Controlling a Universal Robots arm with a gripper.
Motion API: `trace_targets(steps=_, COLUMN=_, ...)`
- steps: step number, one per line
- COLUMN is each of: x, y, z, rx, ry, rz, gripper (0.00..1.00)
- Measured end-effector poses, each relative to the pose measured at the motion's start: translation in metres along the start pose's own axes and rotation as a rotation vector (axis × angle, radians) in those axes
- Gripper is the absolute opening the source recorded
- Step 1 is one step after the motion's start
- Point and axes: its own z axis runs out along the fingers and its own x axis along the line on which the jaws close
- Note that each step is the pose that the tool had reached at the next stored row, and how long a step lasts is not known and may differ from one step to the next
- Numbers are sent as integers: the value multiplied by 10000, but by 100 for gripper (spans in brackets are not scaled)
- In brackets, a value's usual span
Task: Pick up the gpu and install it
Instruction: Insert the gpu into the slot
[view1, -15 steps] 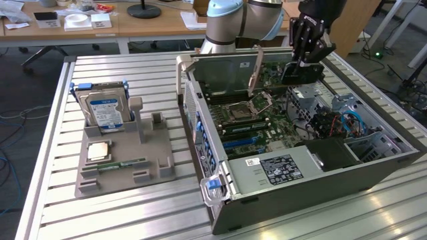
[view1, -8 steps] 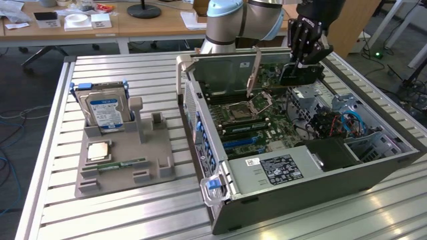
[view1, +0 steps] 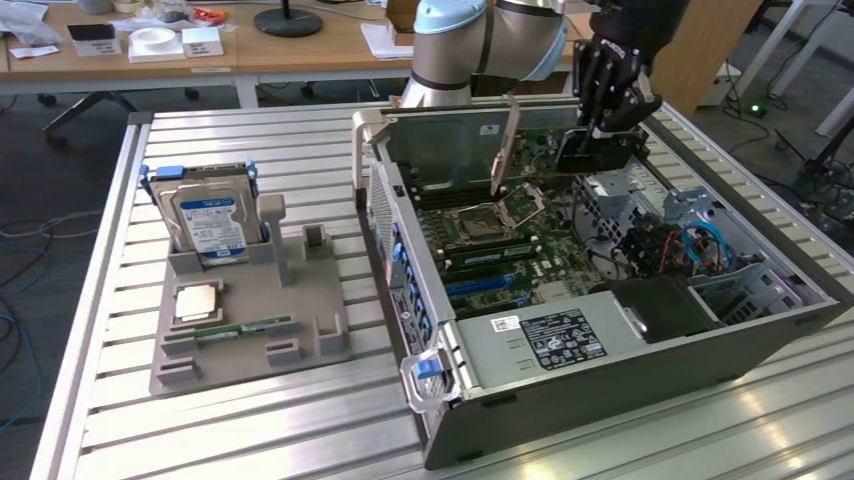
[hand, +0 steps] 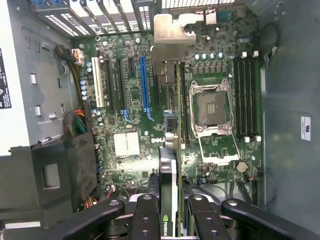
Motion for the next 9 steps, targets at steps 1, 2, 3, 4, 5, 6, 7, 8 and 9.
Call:
trace_targets(steps=1, x=0, y=2, z=18, rx=0, ry=1, rz=0, gripper=27)
trace_targets(steps=2, x=0, y=4, z=36, rx=0, ry=0, rz=0, gripper=27)
trace_targets(steps=3, x=0, y=7, z=55, rx=0, ry=-1, rz=0, gripper=27)
trace_targets(steps=4, x=0, y=9, z=74, rx=0, ry=-1, rz=0, gripper=27)
trace_targets(steps=5, x=0, y=11, z=91, rx=0, ry=0, rz=0, gripper=27)
trace_targets(steps=6, x=0, y=13, z=109, rx=0, ry=-1, rz=0, gripper=27)
trace_targets(steps=7, x=0, y=14, z=127, rx=0, ry=0, rz=-1, gripper=27)
trace_targets(steps=8, x=0, y=16, z=144, rx=-1, ry=1, rz=-1, gripper=27)
trace_targets(steps=9, x=0, y=17, z=164, rx=0, ry=1, rz=-1, gripper=27)
